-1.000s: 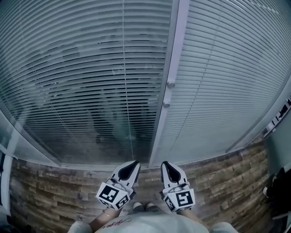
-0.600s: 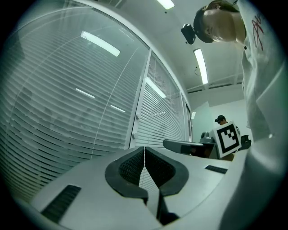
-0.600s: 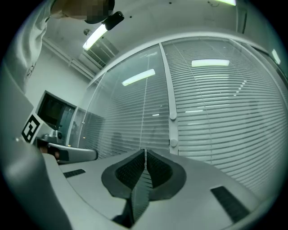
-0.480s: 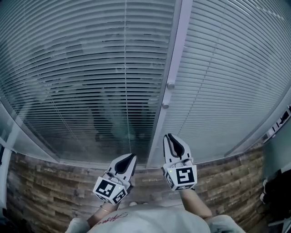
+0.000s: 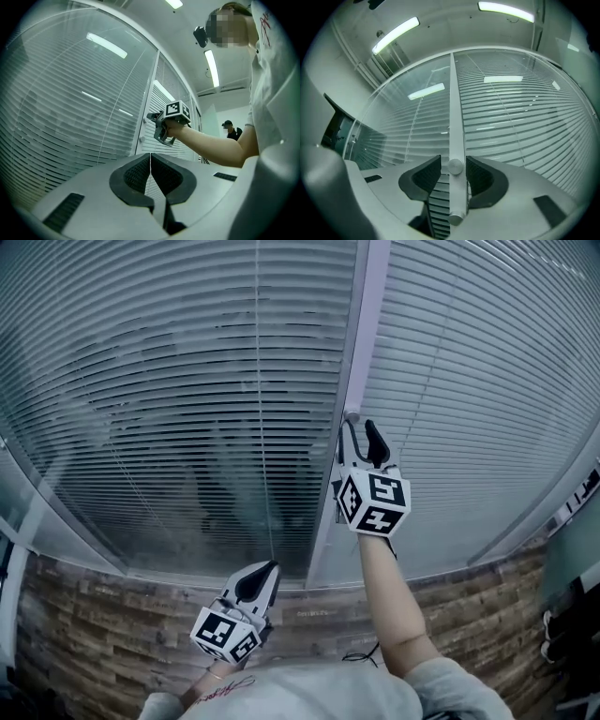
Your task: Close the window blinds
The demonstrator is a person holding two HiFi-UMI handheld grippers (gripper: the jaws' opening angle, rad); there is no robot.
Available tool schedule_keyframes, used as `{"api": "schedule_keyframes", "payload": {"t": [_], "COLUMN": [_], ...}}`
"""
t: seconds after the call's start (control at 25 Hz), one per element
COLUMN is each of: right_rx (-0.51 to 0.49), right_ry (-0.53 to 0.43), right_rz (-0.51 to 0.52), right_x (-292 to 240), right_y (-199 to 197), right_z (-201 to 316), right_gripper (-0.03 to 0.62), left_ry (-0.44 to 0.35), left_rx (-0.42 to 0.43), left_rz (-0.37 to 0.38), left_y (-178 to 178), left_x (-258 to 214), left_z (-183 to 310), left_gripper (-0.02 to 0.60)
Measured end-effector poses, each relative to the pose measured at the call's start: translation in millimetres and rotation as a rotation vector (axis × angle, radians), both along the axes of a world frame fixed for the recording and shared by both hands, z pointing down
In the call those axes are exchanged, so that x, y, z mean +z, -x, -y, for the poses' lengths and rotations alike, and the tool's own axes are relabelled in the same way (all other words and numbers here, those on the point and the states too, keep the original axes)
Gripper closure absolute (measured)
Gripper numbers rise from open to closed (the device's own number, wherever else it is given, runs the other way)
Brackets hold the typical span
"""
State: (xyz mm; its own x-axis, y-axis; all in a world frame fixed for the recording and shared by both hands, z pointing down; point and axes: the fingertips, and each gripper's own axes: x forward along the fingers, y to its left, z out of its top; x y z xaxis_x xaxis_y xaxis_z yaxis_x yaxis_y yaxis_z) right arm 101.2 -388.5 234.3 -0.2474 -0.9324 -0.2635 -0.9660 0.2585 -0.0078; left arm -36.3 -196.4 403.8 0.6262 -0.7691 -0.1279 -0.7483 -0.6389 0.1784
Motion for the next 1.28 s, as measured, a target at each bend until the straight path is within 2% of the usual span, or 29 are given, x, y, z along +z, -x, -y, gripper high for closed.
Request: {"api": "schedule_keyframes", "payload": {"t": [0.16,0.36,0.48,0.6,0.76,0.96,1.16,1.28], "right_rx": [0.032,0.071,0.088,0.120,0.105,0.117,0.143,0.143], "right_ry": [0.029,0.021,0.010,-0.026,-0.040,-0.066,-0.104,-0.130], "right_rz": [0.057,0.166,0.155,0.065,-0.048,-0.271,-0.587,-0.730], "right_x": [0.4,0.5,0.3,-1.3,0.5,-1.1,-4.0,-1.6], "right_y": [3.3,-0.7,-2.4,0.6,2.8,8.3,14.0,16.6], "right_z": [18.3,28.2,29.1,27.8,27.1,27.4,26.5,25.6], "right_gripper": [0.441,0.442,0.457,0.461,0.461,0.461,0.461,0.461], "left_ry": [0.004,0.023,0.034,0.035,0.036,0.030,0.035,0.037], "left_rx": [-0.014,-0.022,-0.028,-0.027,-0.028,-0.014,-0.004,0.006], "left_rz": [0.002,-0.005,-0.007,-0.007,-0.007,-0.009,-0.004,-0.005], "left_y": [5.2,8.4,9.6,9.9,10.7,5.2,2.6,-1.5], "left_x": [1.3,5.1,5.1,5.0,6.6,3.0,5.2,5.4], "left_z": [-2.1,-5.6,-7.5,-9.5,-10.3,-8.7,-5.8,-6.7], "left_gripper": [0.563,0.563,0.563,0.563,0.563,0.563,0.563,0.563]}}
